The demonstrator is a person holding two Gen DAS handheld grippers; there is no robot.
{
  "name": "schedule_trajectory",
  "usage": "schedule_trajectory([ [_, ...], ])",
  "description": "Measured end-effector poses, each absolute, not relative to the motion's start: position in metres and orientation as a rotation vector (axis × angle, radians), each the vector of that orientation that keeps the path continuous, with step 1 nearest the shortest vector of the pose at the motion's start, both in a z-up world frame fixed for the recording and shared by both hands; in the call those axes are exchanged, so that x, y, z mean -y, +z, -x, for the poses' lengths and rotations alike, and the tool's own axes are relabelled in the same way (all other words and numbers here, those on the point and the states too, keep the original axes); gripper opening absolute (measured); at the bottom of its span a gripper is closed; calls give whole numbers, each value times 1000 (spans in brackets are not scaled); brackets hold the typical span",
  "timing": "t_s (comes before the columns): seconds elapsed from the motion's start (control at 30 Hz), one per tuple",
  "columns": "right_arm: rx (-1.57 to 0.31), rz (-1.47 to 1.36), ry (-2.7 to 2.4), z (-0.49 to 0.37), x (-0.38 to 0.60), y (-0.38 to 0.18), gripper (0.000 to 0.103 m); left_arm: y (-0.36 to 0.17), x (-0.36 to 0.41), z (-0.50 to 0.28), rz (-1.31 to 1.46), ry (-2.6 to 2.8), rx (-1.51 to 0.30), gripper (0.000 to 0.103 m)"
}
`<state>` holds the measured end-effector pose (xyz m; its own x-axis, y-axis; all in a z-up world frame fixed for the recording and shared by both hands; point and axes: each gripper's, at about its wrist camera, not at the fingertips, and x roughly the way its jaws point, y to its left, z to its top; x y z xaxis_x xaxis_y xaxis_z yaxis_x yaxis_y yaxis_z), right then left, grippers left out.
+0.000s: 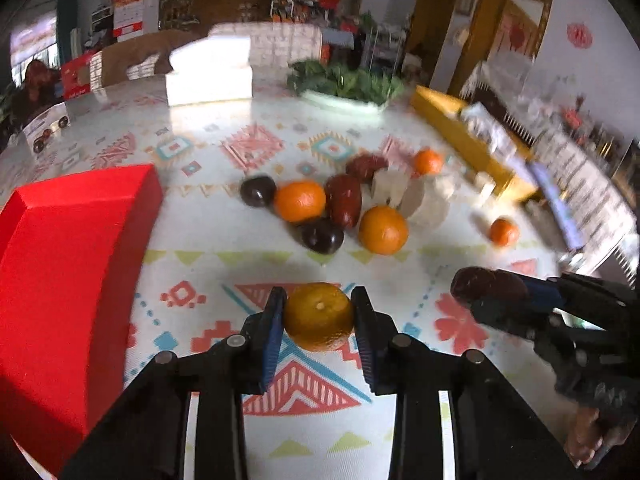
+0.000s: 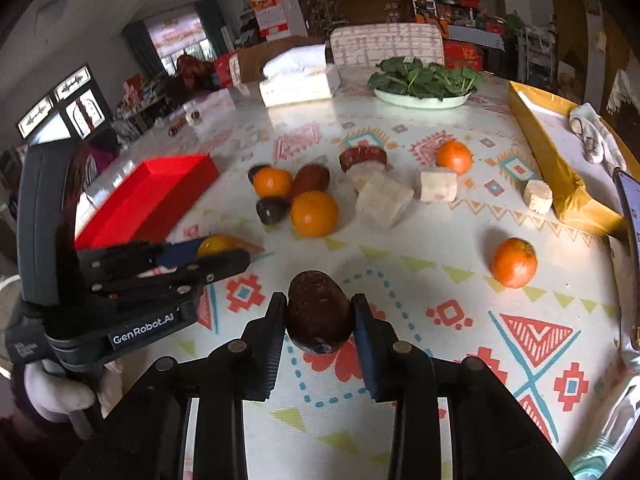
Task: Organize fruits
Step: 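Carry the date and orange into the red tray and open both tools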
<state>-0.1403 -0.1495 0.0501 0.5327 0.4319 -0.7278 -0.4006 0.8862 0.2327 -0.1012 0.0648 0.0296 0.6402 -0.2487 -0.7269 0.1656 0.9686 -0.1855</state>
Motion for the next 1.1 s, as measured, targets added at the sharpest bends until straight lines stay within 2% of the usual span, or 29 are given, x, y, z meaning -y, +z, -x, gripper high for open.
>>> schedule_trajectory([
  [0.17,-795,-99,504,149,160,88,36,85,-96,137,217,-285,-697,32],
  [0.43,-611,-204,603,171,173,196,36,214,-159,203,346,-367,-432,32],
  [0.63,-491,-232,726,187,165,299,36,308,-210,240,277,-291,-317,32],
  [0.77,-428,-238,792,185,150,368,36,354,-243,237,180,-104,-301,33],
  [0.87,-429,-229,824,172,121,397,36,360,-267,222,119,42,-316,33],
  [0.93,-473,-221,857,161,94,391,36,342,-281,206,111,103,-354,33],
  [1.03,-573,-200,918,141,46,346,36,290,-294,179,130,135,-435,33],
  [1.1,-671,-174,947,127,6,294,36,245,-299,159,142,141,-503,33],
])
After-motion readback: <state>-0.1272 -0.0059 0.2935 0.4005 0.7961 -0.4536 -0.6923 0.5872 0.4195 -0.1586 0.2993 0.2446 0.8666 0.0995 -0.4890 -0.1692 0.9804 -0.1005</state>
